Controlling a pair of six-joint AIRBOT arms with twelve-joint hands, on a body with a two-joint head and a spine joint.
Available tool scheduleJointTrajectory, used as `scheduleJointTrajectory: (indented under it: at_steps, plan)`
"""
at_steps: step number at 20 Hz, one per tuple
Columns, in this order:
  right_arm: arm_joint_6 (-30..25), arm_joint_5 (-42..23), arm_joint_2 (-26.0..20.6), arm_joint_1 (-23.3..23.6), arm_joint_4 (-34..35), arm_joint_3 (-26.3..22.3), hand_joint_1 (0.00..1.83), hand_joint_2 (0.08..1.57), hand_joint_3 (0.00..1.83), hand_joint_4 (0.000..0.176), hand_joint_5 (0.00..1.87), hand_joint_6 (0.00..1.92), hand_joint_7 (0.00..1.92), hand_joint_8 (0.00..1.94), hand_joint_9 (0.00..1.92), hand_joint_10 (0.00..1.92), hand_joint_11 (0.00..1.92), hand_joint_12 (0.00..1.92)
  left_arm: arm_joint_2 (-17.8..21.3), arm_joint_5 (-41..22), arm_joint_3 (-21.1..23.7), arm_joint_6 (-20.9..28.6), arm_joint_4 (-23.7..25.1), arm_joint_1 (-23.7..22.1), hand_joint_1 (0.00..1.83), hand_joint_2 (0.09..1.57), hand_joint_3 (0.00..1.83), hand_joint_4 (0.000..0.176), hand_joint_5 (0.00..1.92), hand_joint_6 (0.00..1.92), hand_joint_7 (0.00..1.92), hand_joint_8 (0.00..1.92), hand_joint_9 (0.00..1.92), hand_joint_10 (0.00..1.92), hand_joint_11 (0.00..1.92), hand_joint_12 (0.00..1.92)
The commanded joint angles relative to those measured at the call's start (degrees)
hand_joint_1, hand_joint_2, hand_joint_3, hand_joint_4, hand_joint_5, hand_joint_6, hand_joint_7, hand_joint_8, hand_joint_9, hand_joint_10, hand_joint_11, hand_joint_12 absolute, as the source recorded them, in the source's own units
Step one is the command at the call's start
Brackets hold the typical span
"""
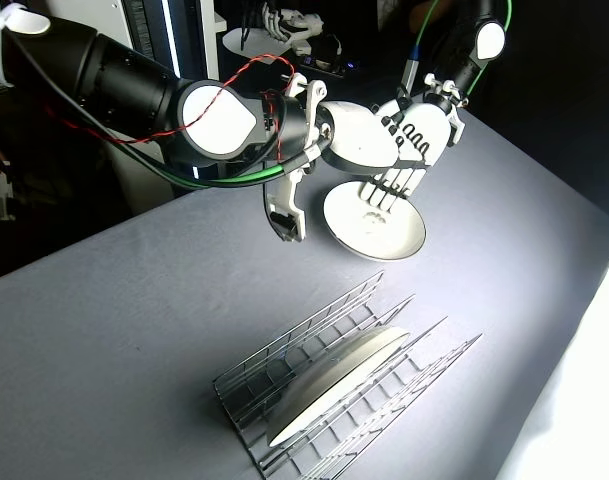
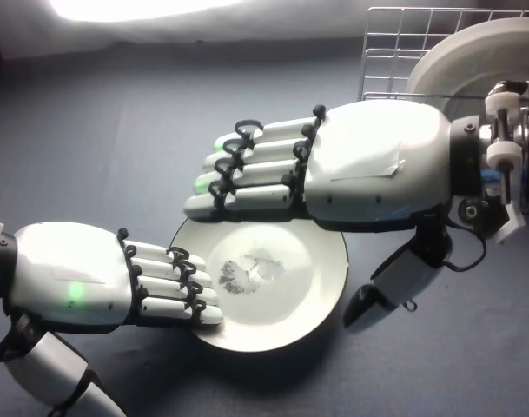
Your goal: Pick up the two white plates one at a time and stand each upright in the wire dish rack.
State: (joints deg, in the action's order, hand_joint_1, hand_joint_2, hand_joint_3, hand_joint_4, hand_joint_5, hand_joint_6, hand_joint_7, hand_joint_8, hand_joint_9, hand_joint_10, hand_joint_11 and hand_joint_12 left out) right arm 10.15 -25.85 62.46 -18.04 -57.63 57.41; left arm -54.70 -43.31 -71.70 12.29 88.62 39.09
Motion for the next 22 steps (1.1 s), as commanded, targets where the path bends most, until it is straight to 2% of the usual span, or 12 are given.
scheduleJointTrajectory:
  at_steps: [1,4,8,9,12,13,14,19,20,22]
  plan:
    - [-0.2,-4.7,-0.3,0.8,2.1,0.1,1.08,0.80,0.00,0.000,0.00,0.00,0.00,0.00,0.00,0.00,0.03,0.02,0.4,-1.7,0.2,0.4,0.9,-0.6,0.00,1.08,0.00,0.000,0.06,0.00,0.05,0.00,0.02,0.00,0.00,0.00]
    - [-0.2,-4.8,-0.5,0.8,2.1,0.6,1.02,0.81,0.00,0.000,0.00,0.00,0.00,0.00,0.00,0.00,0.04,0.02,1.0,-1.8,-0.1,0.5,0.9,-2.8,0.00,1.11,0.01,0.000,0.12,0.02,0.08,0.01,0.04,0.01,0.02,0.01]
    - [-0.2,-5.1,-1.1,0.7,2.1,0.9,0.96,0.85,0.01,0.000,0.00,0.00,0.00,0.00,0.00,0.00,0.01,0.01,1.2,-1.8,-1.3,1.4,0.9,-5.7,0.00,1.09,0.00,0.000,0.08,0.00,0.06,0.00,0.02,0.00,0.01,0.00]
    - [-0.2,-5.2,-1.3,0.5,2.1,0.9,0.88,0.89,0.03,0.000,0.00,0.00,0.00,0.00,0.00,0.00,0.05,0.03,1.3,-1.8,-1.8,1.7,0.9,-6.7,0.00,1.08,0.00,0.000,0.09,0.01,0.06,0.00,0.02,0.00,0.01,0.00]
    - [-0.2,-5.4,-1.8,0.3,2.1,0.9,0.90,0.90,0.02,0.000,0.02,0.01,0.00,0.00,0.01,0.01,0.07,0.05,1.2,-1.6,-2.9,1.9,1.0,-8.4,0.00,1.09,0.00,0.000,0.10,0.01,0.07,0.00,0.04,0.01,0.02,0.01]
    - [-0.2,-5.6,-1.9,0.2,2.1,0.9,0.91,0.92,0.00,0.000,0.05,0.01,0.03,0.01,0.06,0.00,0.03,0.26,1.1,-1.4,-3.5,1.9,1.0,-8.5,0.00,1.08,0.00,0.000,0.07,0.00,0.05,0.00,0.01,0.00,0.00,0.00]
    - [-0.2,-5.7,-2.0,0.1,2.1,0.9,0.93,0.92,0.00,0.000,0.08,0.00,0.06,0.00,0.09,0.00,0.01,0.41,0.9,-1.2,-4.1,1.9,1.0,-8.4,0.00,1.08,0.00,0.000,0.08,0.01,0.06,0.01,0.02,0.00,0.01,0.00]
    - [-0.2,-5.7,-2.3,-0.1,2.1,0.9,0.98,0.89,0.00,0.000,0.16,0.00,0.16,0.01,0.19,0.01,0.00,0.67,-0.2,-1.1,-5.7,1.9,1.1,-4.8,0.00,1.09,0.00,0.000,0.13,0.02,0.10,0.01,0.05,0.01,0.02,0.01]
    - [-0.1,-5.7,-2.4,-0.3,2.1,0.9,0.97,0.89,0.00,0.000,0.16,0.00,0.17,0.01,0.20,0.01,0.00,0.67,-0.6,-1.0,-5.8,1.9,1.1,-2.2,0.00,1.09,0.00,0.000,0.13,0.02,0.10,0.01,0.05,0.01,0.02,0.01]
    - [-0.1,-5.7,-2.5,-0.5,2.1,0.9,0.98,0.91,0.01,0.000,0.16,0.00,0.18,0.01,0.20,0.01,0.00,0.64,-0.9,-1.0,-5.8,1.9,1.1,-0.8,0.00,1.08,0.00,0.000,0.12,0.01,0.10,0.01,0.06,0.01,0.02,0.01]
